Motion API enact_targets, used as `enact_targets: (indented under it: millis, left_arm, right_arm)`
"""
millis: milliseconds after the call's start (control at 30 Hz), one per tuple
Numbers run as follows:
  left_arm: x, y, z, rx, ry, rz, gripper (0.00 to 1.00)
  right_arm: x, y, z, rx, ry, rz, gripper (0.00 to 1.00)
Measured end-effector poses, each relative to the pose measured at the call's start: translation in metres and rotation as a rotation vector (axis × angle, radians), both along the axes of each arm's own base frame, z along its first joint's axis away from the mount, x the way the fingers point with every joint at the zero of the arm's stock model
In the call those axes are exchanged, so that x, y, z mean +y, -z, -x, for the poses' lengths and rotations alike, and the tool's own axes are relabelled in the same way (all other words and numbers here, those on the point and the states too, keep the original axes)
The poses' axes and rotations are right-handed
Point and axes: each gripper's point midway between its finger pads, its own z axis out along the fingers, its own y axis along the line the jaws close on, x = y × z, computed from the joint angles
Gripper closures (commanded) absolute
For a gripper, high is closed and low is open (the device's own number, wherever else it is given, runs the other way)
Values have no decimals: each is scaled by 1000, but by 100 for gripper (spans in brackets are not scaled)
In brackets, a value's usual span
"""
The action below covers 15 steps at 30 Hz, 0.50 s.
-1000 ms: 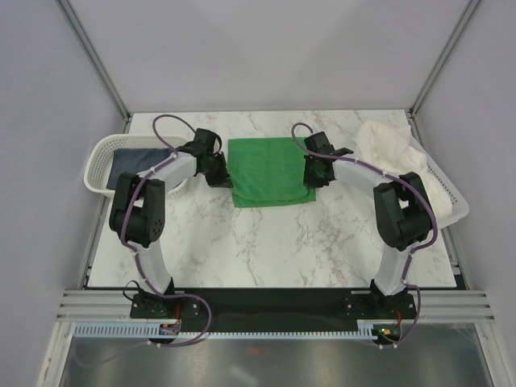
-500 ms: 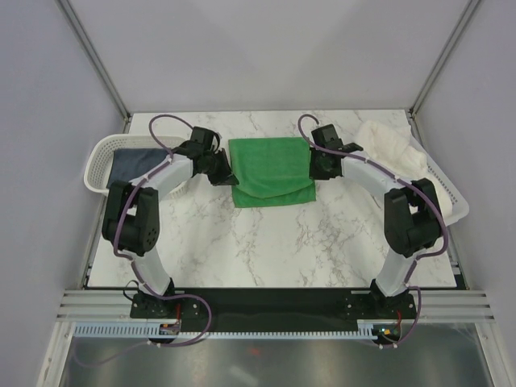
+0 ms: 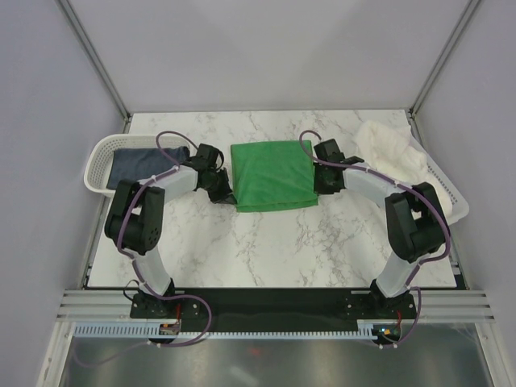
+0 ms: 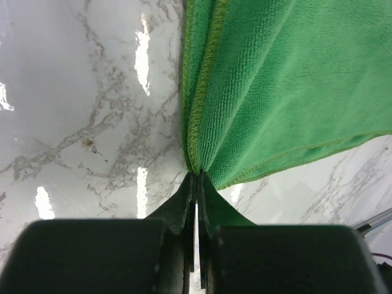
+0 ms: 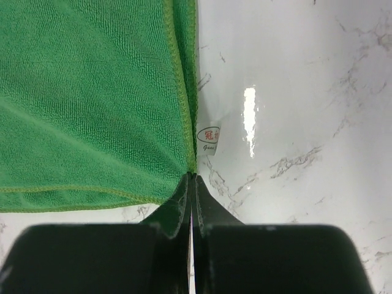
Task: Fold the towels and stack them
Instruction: Fold the towel
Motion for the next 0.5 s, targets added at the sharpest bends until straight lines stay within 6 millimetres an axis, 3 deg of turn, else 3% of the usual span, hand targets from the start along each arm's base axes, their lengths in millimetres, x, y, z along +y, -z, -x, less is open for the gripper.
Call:
enact_targets:
  millis: [500]
  left_arm:
    - [9, 3, -6, -12, -8, -61, 98]
  right_arm:
    - [-7, -15, -16, -60, 23, -11, 100]
